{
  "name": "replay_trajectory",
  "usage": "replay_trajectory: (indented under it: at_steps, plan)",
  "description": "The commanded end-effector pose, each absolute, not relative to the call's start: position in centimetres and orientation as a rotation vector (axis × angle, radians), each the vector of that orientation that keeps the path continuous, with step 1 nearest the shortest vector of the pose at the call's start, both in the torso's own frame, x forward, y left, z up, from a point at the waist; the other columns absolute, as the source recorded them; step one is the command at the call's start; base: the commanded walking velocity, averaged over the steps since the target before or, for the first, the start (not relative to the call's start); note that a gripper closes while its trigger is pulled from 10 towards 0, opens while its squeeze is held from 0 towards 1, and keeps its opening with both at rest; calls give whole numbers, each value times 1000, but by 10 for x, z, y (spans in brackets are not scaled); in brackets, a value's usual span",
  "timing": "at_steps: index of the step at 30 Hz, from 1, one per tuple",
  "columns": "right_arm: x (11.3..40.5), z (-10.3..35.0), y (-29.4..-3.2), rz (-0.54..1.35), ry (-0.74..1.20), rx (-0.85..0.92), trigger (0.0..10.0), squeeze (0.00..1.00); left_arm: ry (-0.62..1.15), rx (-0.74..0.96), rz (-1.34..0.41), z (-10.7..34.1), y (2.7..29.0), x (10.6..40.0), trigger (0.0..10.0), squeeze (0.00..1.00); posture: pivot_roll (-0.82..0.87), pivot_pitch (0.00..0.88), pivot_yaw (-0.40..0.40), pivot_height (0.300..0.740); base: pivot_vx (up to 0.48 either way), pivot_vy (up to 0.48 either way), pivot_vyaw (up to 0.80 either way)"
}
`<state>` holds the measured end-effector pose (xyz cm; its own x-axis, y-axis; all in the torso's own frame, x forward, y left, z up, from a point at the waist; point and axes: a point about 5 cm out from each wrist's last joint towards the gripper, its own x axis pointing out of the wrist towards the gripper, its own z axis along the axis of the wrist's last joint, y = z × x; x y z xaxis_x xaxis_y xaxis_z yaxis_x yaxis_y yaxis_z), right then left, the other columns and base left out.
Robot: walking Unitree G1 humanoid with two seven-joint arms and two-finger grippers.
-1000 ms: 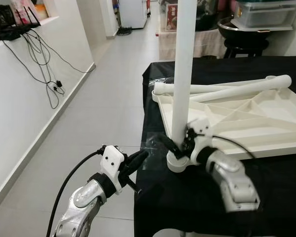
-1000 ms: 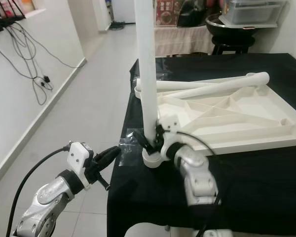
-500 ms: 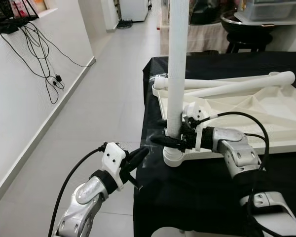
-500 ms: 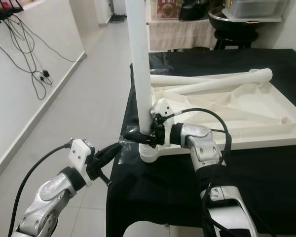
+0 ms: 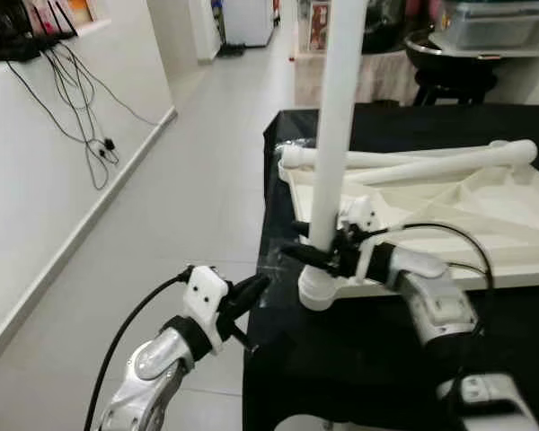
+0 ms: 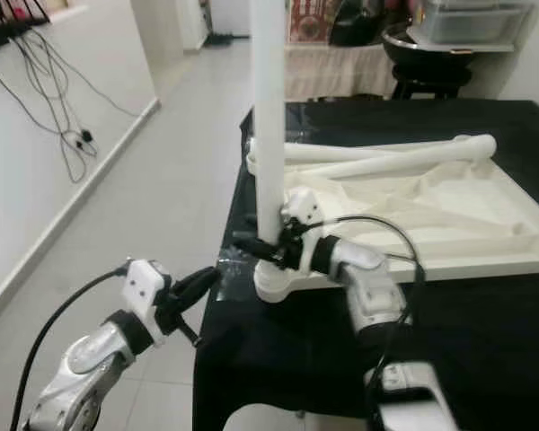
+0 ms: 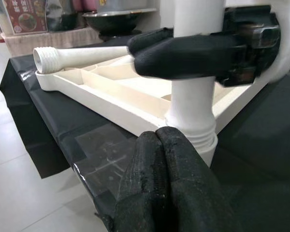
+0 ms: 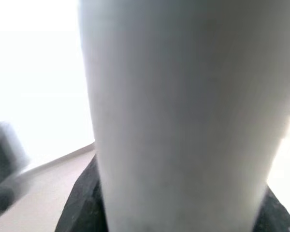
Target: Building children table
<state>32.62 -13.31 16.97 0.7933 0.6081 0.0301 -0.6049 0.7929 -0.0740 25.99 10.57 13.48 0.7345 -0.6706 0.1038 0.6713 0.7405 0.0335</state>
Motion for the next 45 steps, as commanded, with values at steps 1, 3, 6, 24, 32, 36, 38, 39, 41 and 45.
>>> replay_trajectory:
  at_steps: [1, 3, 6, 24, 32, 36, 38, 39, 41, 45]
  plan:
    - [305, 136, -148, 297, 96, -46, 0, 0, -104, -8, -732, 135, 110, 259, 10000, 0, -45, 150, 51, 740, 0, 0, 0]
    - [297, 138, -140, 269, 72, -112, 0, 0, -105, -9, -734, 136, 110, 260, 10000, 0, -61, 152, 66, 740, 0, 0, 0]
    - [301, 140, -138, 283, 62, -152, 0, 0, -106, -13, -738, 136, 109, 262, 10000, 0, -51, 143, 50, 740, 0, 0, 0]
    - [339, 176, -135, 818, 2, -171, 10000, 0, -101, -9, -731, 133, 106, 263, 10000, 0, -5, 93, 36, 740, 0, 0, 0]
    - [354, 186, -138, 997, 33, -228, 10000, 0, -98, -4, -729, 131, 104, 261, 10000, 0, 15, 83, 32, 740, 0, 0, 0]
    - [364, 197, -135, 1139, 71, -194, 0, 0, -102, 5, -757, 130, 103, 252, 10000, 0, 23, 78, 35, 740, 0, 0, 0]
    - [365, 196, -141, 1161, 97, -181, 0, 0, -103, 28, -771, 129, 102, 247, 10000, 0, 24, 73, 39, 740, 0, 0, 0]
    - [365, 196, -141, 1161, 97, -181, 0, 0, -103, 28, -771, 129, 102, 247, 10000, 0, 24, 73, 39, 740, 0, 0, 0]
    - [366, 194, -146, 1161, 110, -179, 0, 0, -103, 38, -771, 128, 102, 244, 10000, 0, 20, 67, 43, 740, 0, 0, 0]
    - [362, 173, -170, 973, 129, -190, 0, 0, -87, 42, -744, 126, 104, 236, 10000, 0, 11, 77, 40, 740, 0, 0, 0]
